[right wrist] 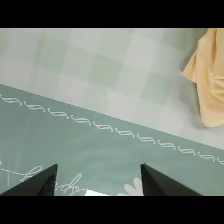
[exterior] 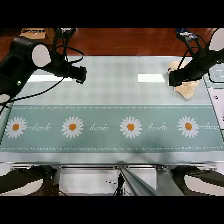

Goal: Fold the shirts.

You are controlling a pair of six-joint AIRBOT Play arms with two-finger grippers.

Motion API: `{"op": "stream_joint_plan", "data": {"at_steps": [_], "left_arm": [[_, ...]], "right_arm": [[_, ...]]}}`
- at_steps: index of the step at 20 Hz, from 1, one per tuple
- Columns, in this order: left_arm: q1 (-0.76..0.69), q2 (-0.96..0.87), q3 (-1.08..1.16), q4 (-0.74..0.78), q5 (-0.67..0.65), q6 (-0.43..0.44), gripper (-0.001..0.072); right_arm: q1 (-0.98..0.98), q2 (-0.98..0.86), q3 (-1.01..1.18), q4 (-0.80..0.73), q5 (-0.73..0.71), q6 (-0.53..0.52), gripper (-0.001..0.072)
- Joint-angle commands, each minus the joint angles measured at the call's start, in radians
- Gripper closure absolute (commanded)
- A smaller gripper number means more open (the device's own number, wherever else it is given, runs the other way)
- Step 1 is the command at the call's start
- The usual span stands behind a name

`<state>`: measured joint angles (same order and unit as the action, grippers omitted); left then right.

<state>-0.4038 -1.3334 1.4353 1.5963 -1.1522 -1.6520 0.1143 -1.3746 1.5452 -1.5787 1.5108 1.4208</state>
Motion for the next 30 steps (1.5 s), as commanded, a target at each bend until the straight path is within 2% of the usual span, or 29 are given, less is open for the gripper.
{"op": "stream_joint_plan", "data": {"at_steps": [1, 15, 19, 21, 22, 23, 25, 26, 28, 30], "left_arm": [[0.0, 0.0, 0.0, 0.0, 0.0, 0.0, -0.0008], [0.0, 0.0, 0.0, 0.0, 0.0, 0.0, -0.0008], [0.0, -0.002, 0.0, 0.0, 0.041, 0.0, -0.0008], [0.0, -0.002, 0.0, 0.0, 0.078, 0.0, -0.0009], [0.0, -0.002, 0.0, 0.003, 0.085, 0.001, -0.0008], [0.0, -0.003, 0.0, 0.018, 0.106, 0.001, -0.0008], [0.0, -0.003, 0.0, 0.044, 0.155, 0.001, -0.0009], [0.0, -0.003, 0.0, 0.048, 0.182, 0.001, -0.0009], [0.0, -0.003, 0.0, 0.048, 0.219, 0.001, -0.0008], [0.0, -0.003, 0.0, 0.049, 0.236, 0.001, -0.0009]], "right_arm": [[0.001, 0.0, 0.0, 0.0, 0.0, 0.0, 0.0118], [0.001, 0.0, 0.0, 0.0, 0.0, 0.0, 0.0118], [0.001, 0.0, 0.0, 0.008, -0.124, 0.0, 0.0118], [0.001, 0.0, 0.0, -0.036, -0.24, -0.001, 0.0119], [0.001, 0.0, 0.0, -0.102, -0.319, 0.026, 0.012], [0.001, -0.002, 0.0, -0.202, -0.401, 0.1, 0.0119], [-0.005, -0.016, 0.0, -0.446, -0.527, 0.318, 0.0119], [-0.023, -0.03, 0.0, -0.517, -0.585, 0.406, 0.0119], [-0.086, -0.071, 0.0, -0.519, -0.648, 0.475, 0.0119], [-0.161, -0.128, 0.0, -0.478, -0.631, 0.52, 0.0118]]}}
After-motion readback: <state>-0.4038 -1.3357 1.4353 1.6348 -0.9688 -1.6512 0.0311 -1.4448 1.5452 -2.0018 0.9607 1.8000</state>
